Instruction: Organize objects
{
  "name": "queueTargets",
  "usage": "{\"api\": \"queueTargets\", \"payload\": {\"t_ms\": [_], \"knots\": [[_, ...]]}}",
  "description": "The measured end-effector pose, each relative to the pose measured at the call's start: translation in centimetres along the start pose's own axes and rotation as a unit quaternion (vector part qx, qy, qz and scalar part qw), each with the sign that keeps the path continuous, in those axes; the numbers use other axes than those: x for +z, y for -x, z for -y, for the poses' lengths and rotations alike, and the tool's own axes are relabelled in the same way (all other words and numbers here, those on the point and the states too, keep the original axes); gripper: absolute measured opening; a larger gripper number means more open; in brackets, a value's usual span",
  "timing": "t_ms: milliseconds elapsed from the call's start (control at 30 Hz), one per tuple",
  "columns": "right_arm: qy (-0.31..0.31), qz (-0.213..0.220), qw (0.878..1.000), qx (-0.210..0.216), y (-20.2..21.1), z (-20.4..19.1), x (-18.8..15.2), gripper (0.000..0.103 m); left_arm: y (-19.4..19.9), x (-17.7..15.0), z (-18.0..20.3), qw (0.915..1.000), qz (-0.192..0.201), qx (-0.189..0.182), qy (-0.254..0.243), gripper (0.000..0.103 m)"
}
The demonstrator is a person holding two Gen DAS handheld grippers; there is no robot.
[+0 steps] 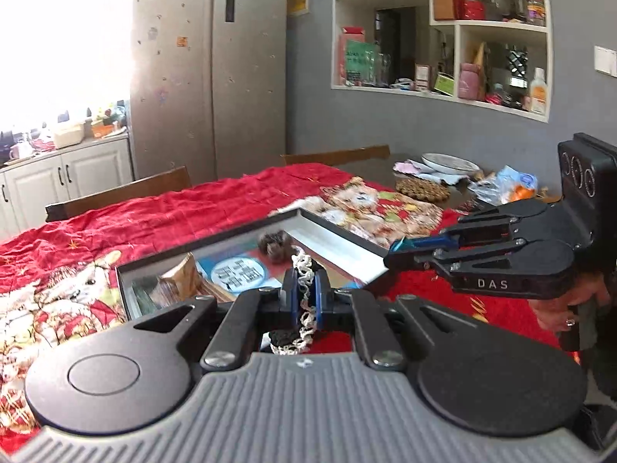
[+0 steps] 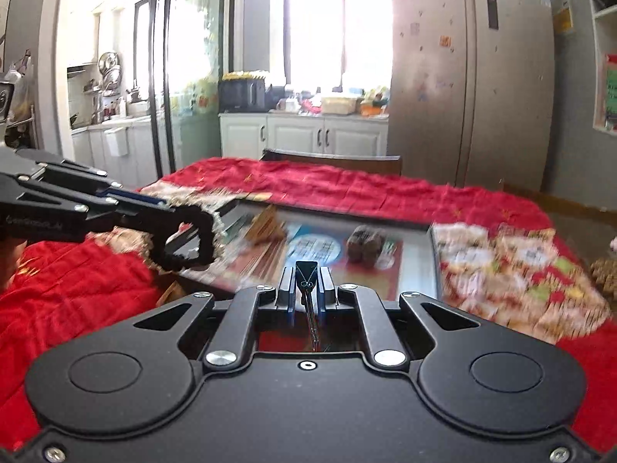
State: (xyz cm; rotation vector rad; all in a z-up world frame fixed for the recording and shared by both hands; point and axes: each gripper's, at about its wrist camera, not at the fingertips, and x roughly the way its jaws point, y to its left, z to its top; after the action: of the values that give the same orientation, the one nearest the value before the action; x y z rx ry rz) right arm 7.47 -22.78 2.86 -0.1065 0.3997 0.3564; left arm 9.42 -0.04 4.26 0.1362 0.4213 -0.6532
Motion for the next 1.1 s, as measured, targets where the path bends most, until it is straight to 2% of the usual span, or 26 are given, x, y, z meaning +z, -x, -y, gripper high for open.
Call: {"api": "queueTargets", "payload": {"t_ms": [300,833,1100], "knots": [[0.003,-0.003,1.000,-0.025,-4.4,2.1,2.3,0.011,-4.2,1.5,-1.9,0.9992,-0.001,0.033,0.020,0.010],[-0.016,-0.042,0.997,-0.066,-14.1,5.9,2.7,0.011,-10.7,3.2,-3.6,0.9959,-0.027,0.086,0.007,0.010],[-0.021,-0.066,0.994,-0.085,-17.7,6.7,2.5,0.011,-13.8,3.2,-3.9,0.9943,-0.040,0.099,0.001,0.010]]}}
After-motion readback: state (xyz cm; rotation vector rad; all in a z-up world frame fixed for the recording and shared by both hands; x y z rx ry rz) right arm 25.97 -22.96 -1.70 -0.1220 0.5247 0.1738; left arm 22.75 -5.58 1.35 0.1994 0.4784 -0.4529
